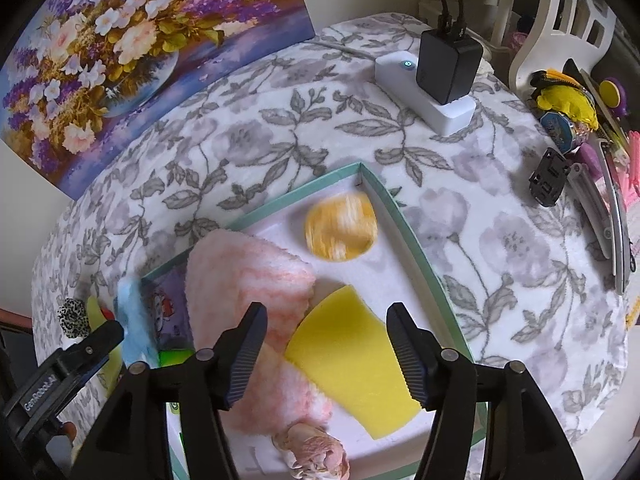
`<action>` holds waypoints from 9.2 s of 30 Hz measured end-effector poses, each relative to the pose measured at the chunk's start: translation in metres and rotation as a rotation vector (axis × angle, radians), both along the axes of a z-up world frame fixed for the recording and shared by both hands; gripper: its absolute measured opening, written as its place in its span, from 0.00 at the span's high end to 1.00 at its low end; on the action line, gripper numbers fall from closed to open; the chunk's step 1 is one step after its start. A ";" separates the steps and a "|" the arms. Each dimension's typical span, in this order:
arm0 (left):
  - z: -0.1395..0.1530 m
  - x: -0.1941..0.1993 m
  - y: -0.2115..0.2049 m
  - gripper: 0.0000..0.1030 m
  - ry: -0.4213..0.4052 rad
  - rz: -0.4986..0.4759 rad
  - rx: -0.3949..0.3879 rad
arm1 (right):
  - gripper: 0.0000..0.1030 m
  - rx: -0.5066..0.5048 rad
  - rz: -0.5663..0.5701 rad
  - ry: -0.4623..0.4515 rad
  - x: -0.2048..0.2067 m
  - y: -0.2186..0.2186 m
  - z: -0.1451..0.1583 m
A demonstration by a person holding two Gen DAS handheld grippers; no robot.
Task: Organize soft objects
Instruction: 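Carry the face mask and sponge ball into the tray and release both, then move the left gripper to the leopard scrunchie while the right reaches the lime-green cloth, then grasp the leopard scrunchie with the left gripper while the right grasps the lime-green cloth, then carry the leopard scrunchie and lime-green cloth into the tray and release both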
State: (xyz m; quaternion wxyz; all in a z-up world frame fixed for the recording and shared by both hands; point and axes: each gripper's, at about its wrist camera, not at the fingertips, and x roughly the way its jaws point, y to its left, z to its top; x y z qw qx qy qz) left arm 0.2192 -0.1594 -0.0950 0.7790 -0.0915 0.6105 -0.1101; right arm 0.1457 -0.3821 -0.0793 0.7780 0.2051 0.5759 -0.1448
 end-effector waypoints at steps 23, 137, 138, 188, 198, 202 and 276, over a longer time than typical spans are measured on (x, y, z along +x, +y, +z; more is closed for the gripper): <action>0.010 0.006 0.026 0.08 -0.068 0.113 0.068 | 0.33 -0.002 -0.002 0.003 -0.001 0.001 0.005; -0.015 0.051 0.214 0.84 -0.029 0.324 0.037 | 0.86 0.038 0.537 -0.075 0.086 0.274 -0.037; -0.014 0.051 0.214 0.84 -0.031 0.322 0.039 | 0.86 0.043 0.533 -0.079 0.085 0.271 -0.036; 0.087 -0.036 0.134 0.84 -0.180 0.155 0.106 | 0.86 0.025 0.315 -0.109 -0.025 0.162 0.057; 0.076 -0.081 0.084 0.84 -0.167 0.038 0.132 | 0.86 0.032 0.255 -0.076 -0.058 0.135 0.049; 0.072 -0.095 0.061 0.84 -0.161 -0.005 0.123 | 0.86 0.044 0.222 -0.086 -0.064 0.119 0.051; 0.030 -0.079 -0.014 0.05 -0.077 -0.056 0.187 | 0.25 0.010 0.031 -0.023 -0.057 0.011 0.017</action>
